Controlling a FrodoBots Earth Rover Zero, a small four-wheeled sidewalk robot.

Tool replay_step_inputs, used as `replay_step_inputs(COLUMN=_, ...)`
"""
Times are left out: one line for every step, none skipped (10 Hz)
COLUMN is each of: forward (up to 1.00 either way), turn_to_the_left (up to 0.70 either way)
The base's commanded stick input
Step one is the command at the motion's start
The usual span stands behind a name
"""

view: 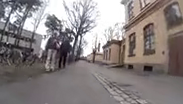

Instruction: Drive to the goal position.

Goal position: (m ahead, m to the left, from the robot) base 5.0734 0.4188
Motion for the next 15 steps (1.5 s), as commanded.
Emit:
replay_step_inputs(forward=1.00, turn_to_the_left=0.01)
replay_step_inputs(forward=1.00, turn_to_the_left=0.01)
replay_step_inputs(forward=1.00, turn_to_the_left=0.01)
replay_step_inputs(forward=1.00, turn_to_the_left=0.01)
replay_step_inputs(forward=1.00, turn_to_the_left=0.01)
replay_step_inputs(forward=1.00, turn_to_the_left=0.01)
replay_step_inputs(forward=1.00, turn_to_the_left=0.01)
replay_step_inputs(forward=1.00, turn_to_the_left=0.01)
replay_step_inputs(forward=1.00, turn_to_the_left=0.01)
replay_step_inputs(forward=1.00, turn_to_the_left=0.01)
replay_step_inputs(forward=1.00, turn_to_the_left=0.01)
replay_step_inputs(forward=1.00, turn_to_the_left=0.01)
replay_step_inputs(forward=1.00, turn_to_the_left=0.01)
replay_step_inputs(forward=1.00, turn_to_the_left=0.01)
replay_step_inputs(forward=1.00, turn_to_the_left=0.01)
